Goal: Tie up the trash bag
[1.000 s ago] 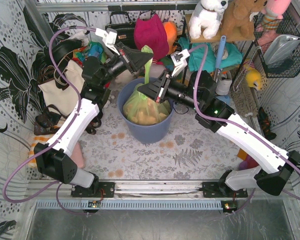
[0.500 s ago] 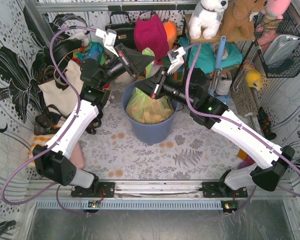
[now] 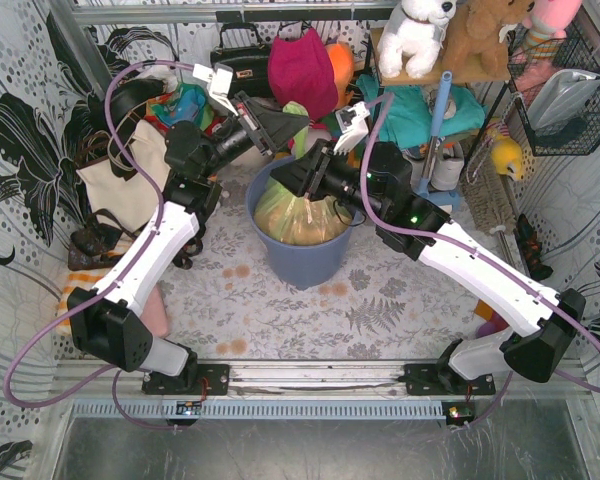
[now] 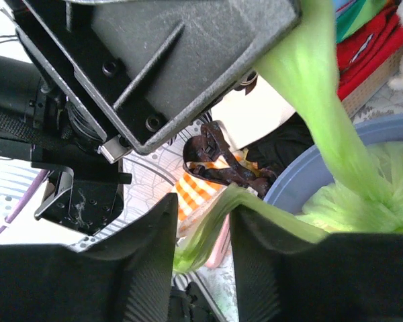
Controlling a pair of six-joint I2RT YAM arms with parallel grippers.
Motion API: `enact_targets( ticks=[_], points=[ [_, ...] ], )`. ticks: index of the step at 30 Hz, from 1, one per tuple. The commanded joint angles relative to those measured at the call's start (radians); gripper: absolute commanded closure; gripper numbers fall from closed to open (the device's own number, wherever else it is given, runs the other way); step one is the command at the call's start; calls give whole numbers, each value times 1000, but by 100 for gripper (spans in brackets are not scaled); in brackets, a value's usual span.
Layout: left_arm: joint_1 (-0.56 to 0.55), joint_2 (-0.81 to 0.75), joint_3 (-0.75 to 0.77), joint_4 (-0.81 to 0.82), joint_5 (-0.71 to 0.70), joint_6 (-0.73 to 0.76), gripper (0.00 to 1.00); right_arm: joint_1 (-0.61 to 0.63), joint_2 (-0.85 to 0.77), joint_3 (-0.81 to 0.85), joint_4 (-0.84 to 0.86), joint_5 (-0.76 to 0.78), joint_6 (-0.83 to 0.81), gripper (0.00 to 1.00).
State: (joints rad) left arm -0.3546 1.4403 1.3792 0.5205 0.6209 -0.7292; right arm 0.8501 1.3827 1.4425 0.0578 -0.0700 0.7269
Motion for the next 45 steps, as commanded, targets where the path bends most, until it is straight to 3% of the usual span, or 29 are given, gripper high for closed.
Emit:
enact_targets(
  ticks=[1,5,12,20,25,30,33,36,39,45],
  points=[
    [-4,-31,61,17,-28,24,63,-3,-27,71,53,-18,0,51],
    [-4,-33,106,5,-34,38,48,-4,-45,122,47,-33,-19,39],
    [-2,-95,108,-67,-110,122,41,-3,-107,185,-21,59,-146,34],
    [-2,-314,-79,-225,-496,327,32,-3,-203,155,-144,421,-414,27],
    [-2,-417,-216,-331,-735,410,25,-3,-242,59,-159,656,-607,18],
    [-2,-494,-400,-350,-908,437,18,-38,-291,-90,-159,834,-672,12],
    [-2,-544,-528,-341,-1023,432,0,-97,-332,-199,-167,920,-653,5],
    [-3,-588,-652,-327,-1122,429,2,-228,-361,-296,-234,901,-577,3],
    [-2,-633,-769,-320,-1246,421,2,-368,-378,-409,-261,776,-525,3],
    [12,-608,-883,-290,-1421,427,2,-491,-419,-735,-28,713,-554,3]
  ],
)
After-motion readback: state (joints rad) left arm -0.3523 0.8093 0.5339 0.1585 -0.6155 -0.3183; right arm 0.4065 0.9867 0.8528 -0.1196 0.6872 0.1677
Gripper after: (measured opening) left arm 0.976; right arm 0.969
